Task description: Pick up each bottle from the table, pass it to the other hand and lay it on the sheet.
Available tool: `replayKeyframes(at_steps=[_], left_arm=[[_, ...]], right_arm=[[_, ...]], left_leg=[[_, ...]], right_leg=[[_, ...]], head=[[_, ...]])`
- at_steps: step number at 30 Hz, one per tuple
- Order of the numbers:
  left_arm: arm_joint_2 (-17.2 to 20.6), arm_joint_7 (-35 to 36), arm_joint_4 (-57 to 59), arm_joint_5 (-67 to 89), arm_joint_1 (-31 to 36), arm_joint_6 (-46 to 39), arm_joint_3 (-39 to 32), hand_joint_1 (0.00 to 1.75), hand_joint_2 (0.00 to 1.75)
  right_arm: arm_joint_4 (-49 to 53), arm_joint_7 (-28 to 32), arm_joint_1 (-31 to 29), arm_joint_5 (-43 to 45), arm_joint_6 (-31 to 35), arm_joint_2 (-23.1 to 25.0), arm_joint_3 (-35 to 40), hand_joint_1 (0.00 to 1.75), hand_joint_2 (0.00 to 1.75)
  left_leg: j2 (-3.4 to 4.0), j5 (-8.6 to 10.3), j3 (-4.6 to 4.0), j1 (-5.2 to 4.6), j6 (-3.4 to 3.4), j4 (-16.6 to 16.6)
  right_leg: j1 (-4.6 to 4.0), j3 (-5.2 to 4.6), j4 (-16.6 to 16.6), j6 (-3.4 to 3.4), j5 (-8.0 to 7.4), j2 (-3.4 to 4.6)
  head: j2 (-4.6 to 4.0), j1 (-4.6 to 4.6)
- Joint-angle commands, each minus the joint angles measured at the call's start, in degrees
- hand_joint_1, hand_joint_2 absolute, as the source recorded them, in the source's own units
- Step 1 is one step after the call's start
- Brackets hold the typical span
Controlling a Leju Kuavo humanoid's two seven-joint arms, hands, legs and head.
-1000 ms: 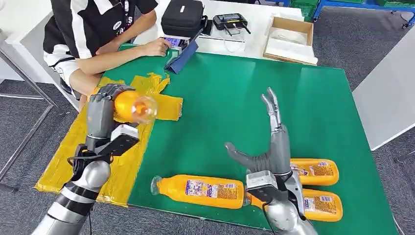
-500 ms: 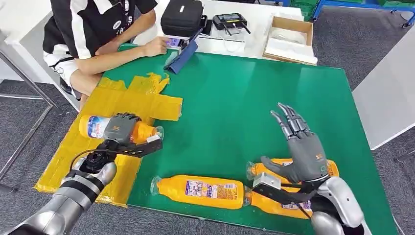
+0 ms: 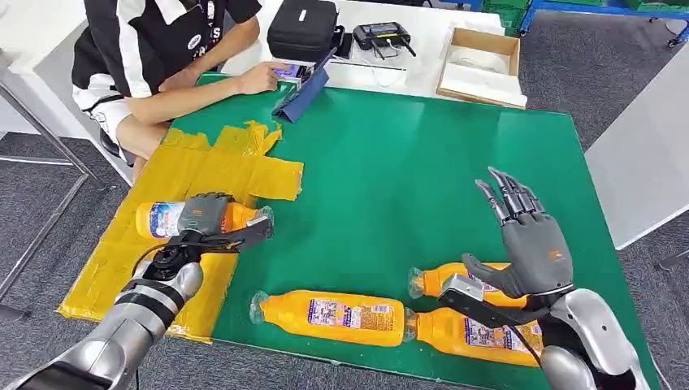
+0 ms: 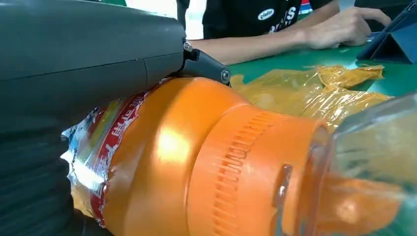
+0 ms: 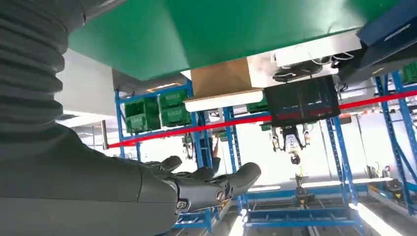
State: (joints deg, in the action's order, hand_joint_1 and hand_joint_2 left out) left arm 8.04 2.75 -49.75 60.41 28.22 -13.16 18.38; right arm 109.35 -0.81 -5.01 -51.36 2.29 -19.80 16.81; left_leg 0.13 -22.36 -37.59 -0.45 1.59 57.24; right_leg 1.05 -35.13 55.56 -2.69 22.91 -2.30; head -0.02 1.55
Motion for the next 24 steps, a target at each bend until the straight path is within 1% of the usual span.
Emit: replayKeyframes(at_steps=[1,2,3,4,6,7,8,9,10,11,12,14,15,18,19,21,22,23,24], left_arm=[[-3.75,-6.96,2.95,-9.48,0.47,2.4,-5.65,0.61,1.75],[-3.72,-7.76,1.59,-10.54,-0.26,1.95,-5.94,0.0,1.75],[-4.3,-8.96,0.42,-13.23,-0.93,2.24,-7.3,0.0,1.75],[-4.69,-10.79,-1.39,-17.28,-1.74,3.68,-8.74,0.0,1.75],[-5.15,-12.55,-7.04,-24.84,-3.82,5.64,-11.21,0.0,1.75],[-5.38,-12.81,-9.07,-27.64,-4.51,6.82,-12.1,0.0,1.75],[-5.19,-13.32,-12.72,-31.73,-5.71,8.38,-12.71,0.0,1.75],[-4.95,-13.5,-15.32,-34.77,-6.53,9.72,-12.98,0.0,1.75],[-4.67,-13.97,-17.3,-36.86,-7.2,10.5,-13.12,0.0,1.75],[-4.43,-13.58,-18.3,-37.24,-7.55,10.74,-13.08,0.0,1.75],[-4.43,-13.58,-18.3,-37.24,-7.55,10.74,-13.08,0.0,1.75],[-4.43,-13.58,-18.3,-37.24,-7.55,10.74,-13.08,0.0,1.75],[-4.43,-13.58,-18.3,-37.24,-7.55,10.74,-13.08,0.0,1.75],[-4.41,-13.59,-18.28,-37.24,-7.63,10.74,-13.04,0.0,1.75],[-4.66,-14.98,-19.45,-40.71,-8.08,11.63,-13.59,0.0,1.75],[-3.81,-16.06,-25.34,-46.29,-10.41,13.03,-13.73,0.0,1.75],[-3.49,-16.16,-27.12,-47.45,-11.2,13.44,-13.74,0.0,1.75],[-3.13,-16.22,-30.19,-49.03,-12.64,13.82,-13.98,0.0,1.75],[-2.8,-15.35,-32.59,-52.87,-13.87,16.05,-14.12,0.0,1.75]], right_arm=[[-5.17,0.52,-4.68,1.6,-3.09,-2.19,-0.67,0.0,1.75],[-7.11,0.7,-5.9,1.74,-3.8,-2.79,-0.56,0.0,1.75],[-8.06,0.93,-6.3,1.7,-4.3,-3.24,-0.38,0.0,1.75],[-8.87,1.28,-6.34,2.12,-4.92,-3.74,-0.19,0.0,1.75],[-10.42,2.2,-6.03,2.92,-5.82,-4.45,0.67,0.0,1.75],[-10.89,2.42,-5.98,2.87,-6.09,-4.76,1.31,0.0,1.75],[-11.59,2.76,-6.07,3.09,-6.98,-6.3,2.78,0.0,1.75],[-12.17,3.0,-6.27,3.21,-7.17,-7.06,3.61,0.0,1.75],[-12.48,3.24,-6.33,3.44,-7.43,-7.55,4.09,0.0,1.75],[-12.67,3.35,-6.26,3.58,-7.41,-7.67,4.17,0.0,1.75],[-12.67,3.35,-6.26,3.58,-7.41,-7.67,4.17,0.0,1.75],[-12.67,3.35,-6.26,3.58,-7.41,-7.67,4.17,0.0,1.75],[-12.67,3.35,-6.26,3.58,-7.41,-7.67,4.17,0.0,1.75],[-12.55,3.34,-6.41,3.55,-7.42,-7.7,4.13,0.0,1.75],[-12.33,3.72,-6.31,4.35,-7.91,-7.99,4.47,0.0,1.75],[-12.69,4.16,-5.56,5.11,-8.19,-8.63,4.94,0.0,1.75],[-12.71,4.22,-5.18,5.19,-8.17,-8.63,4.94,0.0,1.75],[-12.7,4.25,-4.52,5.24,-8.21,-8.68,5.06,0.0,1.75],[-12.79,4.34,-3.99,5.31,-8.16,-8.92,5.26,0.0,1.75]], left_leg=[[0.06,-0.13,0.33,0.0,-0.08,0.0],[0.09,-0.07,0.2,-0.01,-0.06,-0.03],[0.1,-0.16,0.42,-0.02,-0.09,0.0],[0.06,-0.09,0.29,-0.01,-0.06,-0.02],[0.1,-0.25,0.63,0.03,-0.13,0.02],[0.11,-0.13,0.3,0.05,-0.08,0.0],[0.06,-0.07,0.15,0.04,-0.06,0.0],[0.04,-0.18,0.34,0.05,-0.09,0.04],[0.06,-0.15,0.28,0.05,-0.08,0.02],[0.08,-0.12,0.23,0.03,-0.07,0.0],[0.15,-0.26,0.44,0.04,-0.12,0.06],[0.06,-0.09,0.21,0.01,-0.07,-0.03],[0.04,-0.23,0.46,0.04,-0.13,0.03],[0.07,-0.1,0.23,0.01,-0.08,-0.03],[0.08,-0.22,0.46,0.03,-0.14,0.03],[0.08,-0.08,0.15,0.03,-0.07,-0.02],[0.1,-0.19,0.36,0.05,-0.11,0.03],[0.11,-0.14,0.23,0.06,-0.09,0.0],[0.13,-0.28,0.48,0.08,-0.14,0.06]], right_leg=[[0.02,0.33,-0.04,0.09,0.1,0.2],[0.02,0.19,-0.05,0.07,0.03,0.18],[0.05,0.43,-0.04,0.09,0.12,0.26],[0.03,0.31,-0.07,0.07,0.05,0.19],[0.02,0.68,-0.08,0.14,0.17,0.34],[-0.01,0.37,-0.1,0.08,0.05,0.25],[-0.02,0.22,-0.08,0.06,0.02,0.15],[-0.01,0.42,-0.06,0.09,0.12,0.19],[-0.01,0.36,-0.07,0.08,0.1,0.19],[0.0,0.29,-0.08,0.06,0.06,0.18],[-0.01,0.5,-0.04,0.12,0.17,0.31],[0.01,0.26,-0.09,0.06,0.04,0.14],[0.0,0.53,-0.04,0.12,0.18,0.2],[0.0,0.27,-0.07,0.07,0.05,0.16],[-0.01,0.51,-0.03,0.13,0.17,0.25],[-0.03,0.19,-0.07,0.06,0.03,0.16],[-0.04,0.41,-0.04,0.11,0.13,0.25],[-0.05,0.28,-0.07,0.08,0.07,0.21],[-0.06,0.54,-0.04,0.14,0.2,0.31]], head=[[0.0,0.0],[0.0,0.0],[0.0,0.02],[0.0,0.0],[0.0,0.0],[0.0,0.0],[0.0,0.0],[0.0,-0.02],[0.0,-0.02],[0.0,-0.02],[0.0,0.0],[0.0,-0.02],[0.0,0.0],[0.0,0.0],[0.0,0.0],[0.0,0.0],[0.0,0.0],[0.0,0.0],[0.0,0.0]])
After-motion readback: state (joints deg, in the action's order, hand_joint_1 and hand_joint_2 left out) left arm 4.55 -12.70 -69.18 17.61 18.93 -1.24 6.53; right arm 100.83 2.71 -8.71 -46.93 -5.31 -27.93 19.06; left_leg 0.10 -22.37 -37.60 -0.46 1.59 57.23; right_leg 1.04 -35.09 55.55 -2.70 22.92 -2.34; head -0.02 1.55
